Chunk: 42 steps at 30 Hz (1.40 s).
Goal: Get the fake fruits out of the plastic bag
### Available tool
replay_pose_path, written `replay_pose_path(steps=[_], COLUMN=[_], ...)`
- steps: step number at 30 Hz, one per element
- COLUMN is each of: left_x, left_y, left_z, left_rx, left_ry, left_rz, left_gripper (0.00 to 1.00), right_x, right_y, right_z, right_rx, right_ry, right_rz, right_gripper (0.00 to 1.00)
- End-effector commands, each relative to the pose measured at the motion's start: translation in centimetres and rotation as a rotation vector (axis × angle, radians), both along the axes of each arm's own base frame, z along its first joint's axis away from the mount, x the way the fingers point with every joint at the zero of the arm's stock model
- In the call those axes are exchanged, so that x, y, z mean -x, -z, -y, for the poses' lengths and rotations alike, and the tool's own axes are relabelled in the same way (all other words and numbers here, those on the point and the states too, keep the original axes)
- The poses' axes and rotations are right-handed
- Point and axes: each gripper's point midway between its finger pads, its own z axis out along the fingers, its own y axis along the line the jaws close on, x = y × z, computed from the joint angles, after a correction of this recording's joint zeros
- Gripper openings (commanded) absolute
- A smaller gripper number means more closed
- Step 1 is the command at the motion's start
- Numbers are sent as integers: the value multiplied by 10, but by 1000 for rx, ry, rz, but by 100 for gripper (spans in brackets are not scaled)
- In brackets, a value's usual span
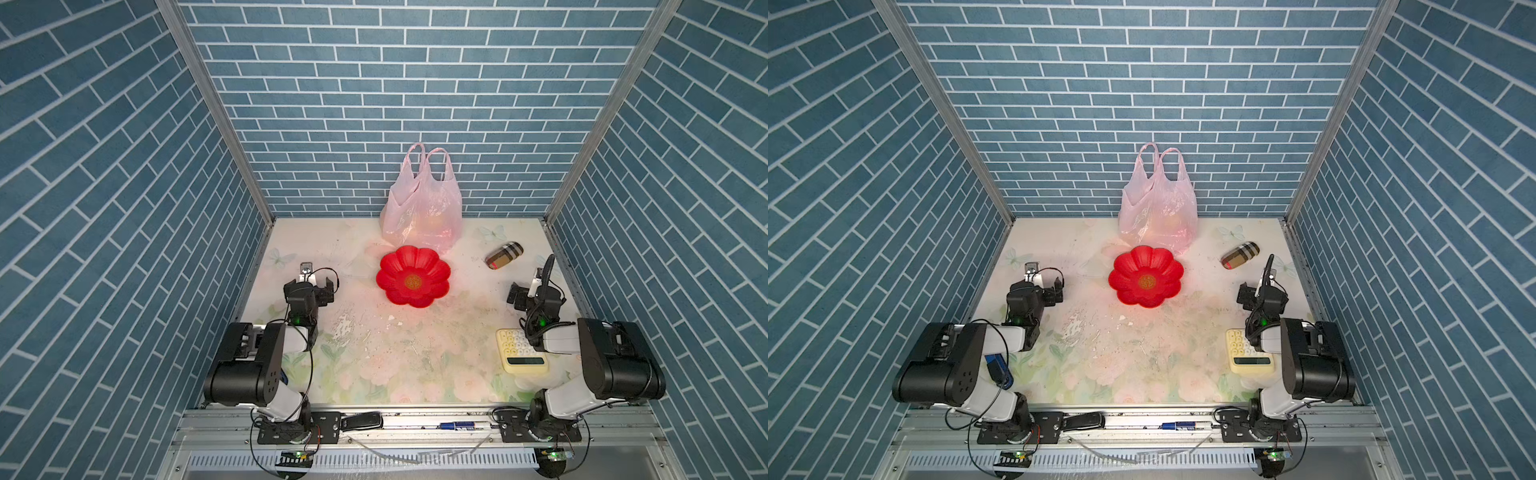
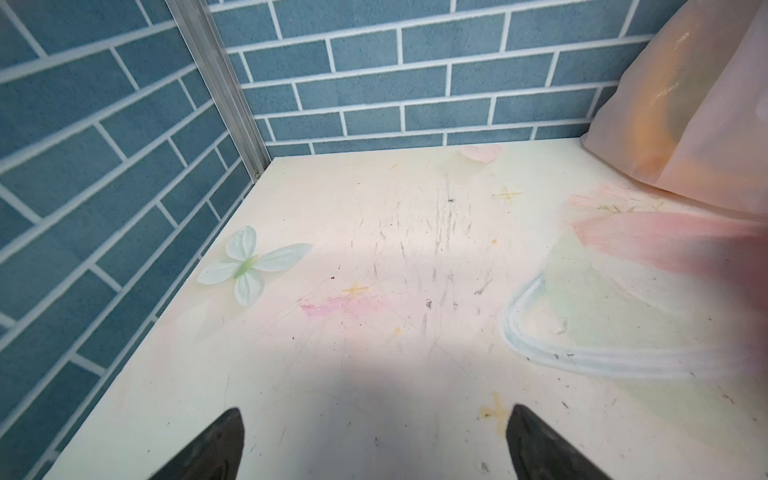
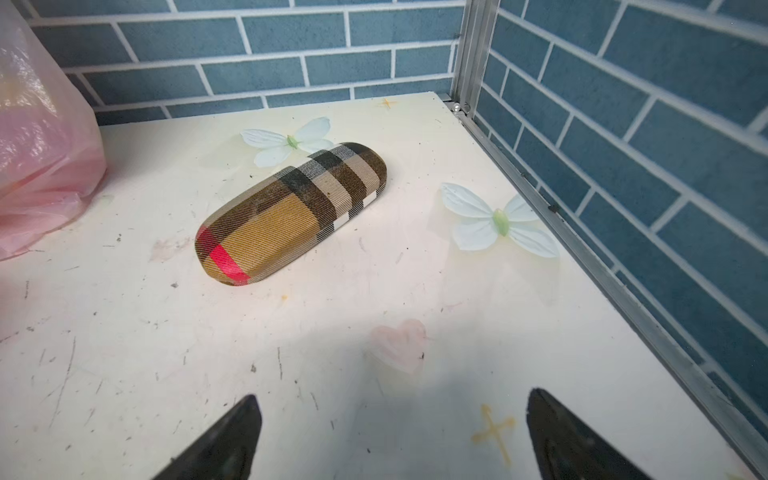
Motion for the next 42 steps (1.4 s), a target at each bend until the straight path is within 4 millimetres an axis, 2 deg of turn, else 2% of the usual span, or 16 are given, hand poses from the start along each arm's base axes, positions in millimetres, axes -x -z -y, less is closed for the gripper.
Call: replay_pose_path(steps=[1, 17, 21, 25, 31, 42], left_x=[1, 1, 1, 1, 1, 1], left_y=[2, 2, 2, 2, 2, 2], left_z=[1, 1, 1, 1, 1, 1], left_rx=[-9, -10, -9, -10, -10, -10], left_ry=[5, 7, 6, 6, 5, 6], left_rz=[-11, -10, -9, -11, -12, -11], left_gripper=[99, 99, 99, 99, 99, 99], right_x=[-9, -10, -3, 7, -9, -9], right_y=[-11, -11, -14, -19, -11, -11], right_z=[-1, -5, -14, -3, -2, 0], right_rx=[21, 21, 25, 26, 20, 22], right_ry=[-18, -47, -97, -26, -22, -16], right_rz=[26, 25, 73, 128, 24, 27], right_gripper=[99, 99, 99, 99, 99, 99])
